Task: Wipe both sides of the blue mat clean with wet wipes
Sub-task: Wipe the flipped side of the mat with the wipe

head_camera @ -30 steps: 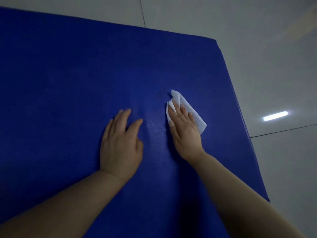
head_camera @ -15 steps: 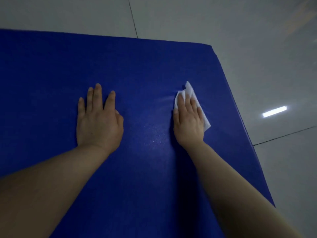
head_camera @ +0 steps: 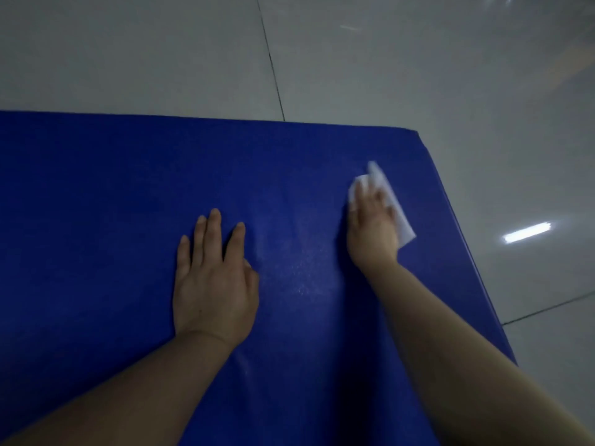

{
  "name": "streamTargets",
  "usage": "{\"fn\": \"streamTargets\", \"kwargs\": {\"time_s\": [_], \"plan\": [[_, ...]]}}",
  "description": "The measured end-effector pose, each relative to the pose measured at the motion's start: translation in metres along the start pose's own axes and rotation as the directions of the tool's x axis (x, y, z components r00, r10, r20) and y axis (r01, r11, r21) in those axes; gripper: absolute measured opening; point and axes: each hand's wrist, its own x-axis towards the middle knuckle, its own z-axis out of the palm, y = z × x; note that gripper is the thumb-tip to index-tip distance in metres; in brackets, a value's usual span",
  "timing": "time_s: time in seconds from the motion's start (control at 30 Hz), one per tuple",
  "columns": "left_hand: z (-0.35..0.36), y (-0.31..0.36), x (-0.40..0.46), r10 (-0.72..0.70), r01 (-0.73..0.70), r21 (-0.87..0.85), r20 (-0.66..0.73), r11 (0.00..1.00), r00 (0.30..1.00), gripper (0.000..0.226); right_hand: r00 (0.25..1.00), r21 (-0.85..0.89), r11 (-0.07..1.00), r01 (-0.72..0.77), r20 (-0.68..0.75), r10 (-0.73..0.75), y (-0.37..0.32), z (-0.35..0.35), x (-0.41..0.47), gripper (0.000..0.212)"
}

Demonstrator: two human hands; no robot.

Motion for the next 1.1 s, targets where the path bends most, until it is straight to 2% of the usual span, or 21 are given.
{"fn": "streamTargets", "kwargs": {"time_s": [0.07,0.1,0.13,0.17,0.23,0.27,0.3,0.47,0.6,0.77,0.9,1.0,1.1], "plan": [[0.000,0.000,0.000,0.005,-0.005,0.011,-0.014,1.000,1.000,0.055,0.958,0.093,0.955,0.283,0.032,-0.287,-0.019,0.005,-0.015,0.053],[0.000,0.000,0.000,0.009,-0.009,0.012,-0.016,1.000,1.000,0.057,0.940,0.146,0.930,0.337,0.010,-0.342,-0.021,0.004,-0.020,0.052],[0.000,0.000,0.000,0.010,-0.009,0.011,-0.021,1.000,1.000,0.057,0.946,0.168,0.932,0.323,-0.027,-0.323,-0.019,0.002,-0.018,0.053],[0.000,-0.001,0.000,0.010,-0.009,0.011,-0.025,1.000,1.000,0.057,0.974,0.163,0.960,0.226,-0.050,-0.221,-0.015,0.001,-0.011,0.053],[0.000,-0.001,0.002,0.011,-0.011,0.008,-0.022,1.000,1.000,0.056,0.998,0.131,0.989,-0.065,-0.009,0.067,-0.008,-0.001,0.008,0.052],[0.000,-0.001,0.002,0.011,-0.011,0.010,-0.017,1.000,1.000,0.056,0.988,0.116,0.981,-0.158,0.015,0.157,-0.010,0.000,0.017,0.052],[-0.001,-0.001,0.003,0.010,-0.010,0.010,-0.010,1.000,1.000,0.056,0.982,0.112,0.975,-0.190,0.021,0.189,-0.016,0.001,0.022,0.052],[-0.004,-0.003,0.002,0.008,-0.007,-0.060,0.015,0.998,1.000,0.053,0.982,0.175,0.967,-0.186,0.017,0.186,-0.026,0.003,0.018,0.052],[-0.010,-0.003,0.019,-0.019,0.016,-0.141,-0.019,0.990,1.000,0.039,0.981,0.175,0.966,-0.191,0.000,0.194,-0.026,0.004,0.020,0.052],[-0.023,-0.008,0.083,-0.122,0.122,-0.077,0.006,0.990,0.993,0.053,0.980,0.179,0.964,-0.195,0.007,0.196,-0.027,0.002,0.021,0.053],[-0.016,-0.017,0.096,-0.103,0.102,0.002,0.035,0.995,0.994,0.055,0.981,0.179,0.965,-0.193,0.009,0.195,-0.027,0.004,0.021,0.052],[-0.008,-0.020,0.097,-0.091,0.091,0.031,0.014,0.995,0.996,0.052,0.980,0.185,0.963,-0.196,0.002,0.200,-0.026,0.004,0.022,0.052],[-0.005,-0.023,0.099,-0.085,0.085,0.046,-0.003,0.995,0.996,0.059,0.981,0.166,0.968,-0.190,0.005,0.192,-0.029,0.004,0.023,0.053]]}}
